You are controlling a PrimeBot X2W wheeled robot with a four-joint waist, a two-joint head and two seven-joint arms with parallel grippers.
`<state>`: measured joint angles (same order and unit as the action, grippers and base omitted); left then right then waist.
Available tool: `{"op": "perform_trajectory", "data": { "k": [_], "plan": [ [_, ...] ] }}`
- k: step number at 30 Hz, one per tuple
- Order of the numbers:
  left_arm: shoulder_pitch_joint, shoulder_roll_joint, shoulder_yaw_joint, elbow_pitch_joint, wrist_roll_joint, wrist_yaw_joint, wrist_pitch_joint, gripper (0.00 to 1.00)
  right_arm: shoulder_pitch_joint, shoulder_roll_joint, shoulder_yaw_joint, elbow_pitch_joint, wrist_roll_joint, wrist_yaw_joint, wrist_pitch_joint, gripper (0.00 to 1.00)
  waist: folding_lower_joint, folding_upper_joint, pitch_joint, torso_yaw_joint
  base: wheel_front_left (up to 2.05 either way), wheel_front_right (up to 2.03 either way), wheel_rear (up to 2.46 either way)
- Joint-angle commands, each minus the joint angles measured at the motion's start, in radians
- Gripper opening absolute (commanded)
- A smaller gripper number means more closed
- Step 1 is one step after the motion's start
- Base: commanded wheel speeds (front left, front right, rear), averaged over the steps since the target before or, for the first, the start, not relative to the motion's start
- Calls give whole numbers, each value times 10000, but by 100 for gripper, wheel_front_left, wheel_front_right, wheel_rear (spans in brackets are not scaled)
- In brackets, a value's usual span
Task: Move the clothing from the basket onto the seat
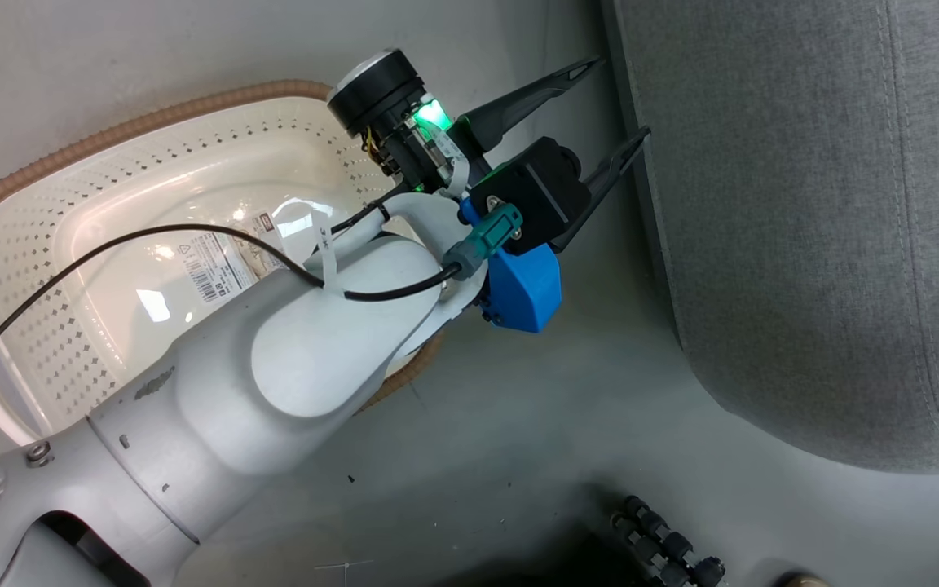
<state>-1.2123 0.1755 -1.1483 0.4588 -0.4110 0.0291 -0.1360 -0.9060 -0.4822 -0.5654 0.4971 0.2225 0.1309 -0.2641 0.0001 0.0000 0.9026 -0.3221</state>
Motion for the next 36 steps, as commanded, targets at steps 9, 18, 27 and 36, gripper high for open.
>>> {"op": "perform_trajectory", "data": {
  "k": [9,18,27,36],
  "plan": [
    [-92,219,-77,-290,-26,175,81,100,89,471,45,1292,-349,-3,-3,0,-1,0,-5,83,0,0,0],
    [312,68,-88,-85,-225,219,-368,100,978,590,82,606,-592,-3,-4,100,-1,0,-858,167,0,0,0],
    [1131,-30,335,323,-735,472,-1074,100,2586,814,924,-770,-788,-3,-4,100,-1,0,-2492,333,0,0,0],
    [2421,231,1916,-75,-1082,1105,-1294,100,3826,1119,2642,-2209,-582,-3,-3,100,-1,0,-4437,858,0,0,0]
  ]
}}
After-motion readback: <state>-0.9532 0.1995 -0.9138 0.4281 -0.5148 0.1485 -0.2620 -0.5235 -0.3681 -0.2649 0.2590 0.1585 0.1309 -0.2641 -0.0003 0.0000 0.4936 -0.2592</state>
